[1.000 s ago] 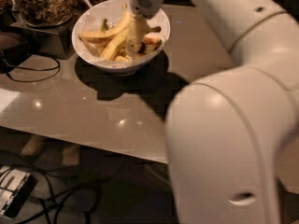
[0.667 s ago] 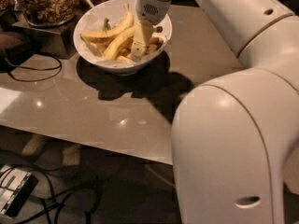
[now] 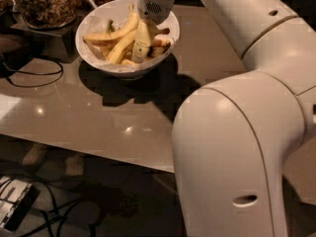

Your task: Pick banana from white bowl

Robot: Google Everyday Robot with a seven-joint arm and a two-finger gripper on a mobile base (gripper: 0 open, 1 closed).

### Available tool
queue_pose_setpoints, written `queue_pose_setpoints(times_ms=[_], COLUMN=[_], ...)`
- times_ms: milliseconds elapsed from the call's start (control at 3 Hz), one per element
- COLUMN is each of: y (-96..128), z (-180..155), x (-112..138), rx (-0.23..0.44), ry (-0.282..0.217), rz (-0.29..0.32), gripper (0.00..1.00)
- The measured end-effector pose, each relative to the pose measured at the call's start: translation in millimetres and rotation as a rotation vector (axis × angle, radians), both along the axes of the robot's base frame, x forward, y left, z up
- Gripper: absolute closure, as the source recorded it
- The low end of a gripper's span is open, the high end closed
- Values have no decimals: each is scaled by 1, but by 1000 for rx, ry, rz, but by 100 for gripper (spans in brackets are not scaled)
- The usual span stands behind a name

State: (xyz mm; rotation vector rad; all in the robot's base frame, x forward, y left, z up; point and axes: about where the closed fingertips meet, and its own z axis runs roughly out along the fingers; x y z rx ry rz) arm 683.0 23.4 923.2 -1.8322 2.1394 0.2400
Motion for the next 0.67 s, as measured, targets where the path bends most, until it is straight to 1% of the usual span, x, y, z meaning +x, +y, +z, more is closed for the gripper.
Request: queue_pose_setpoints(times_ms=[333,667], y=[7,12], z=[6,7], x=[0,3], rx=[19,28], ry=[11,24], rz=[10,0], gripper=[0,18])
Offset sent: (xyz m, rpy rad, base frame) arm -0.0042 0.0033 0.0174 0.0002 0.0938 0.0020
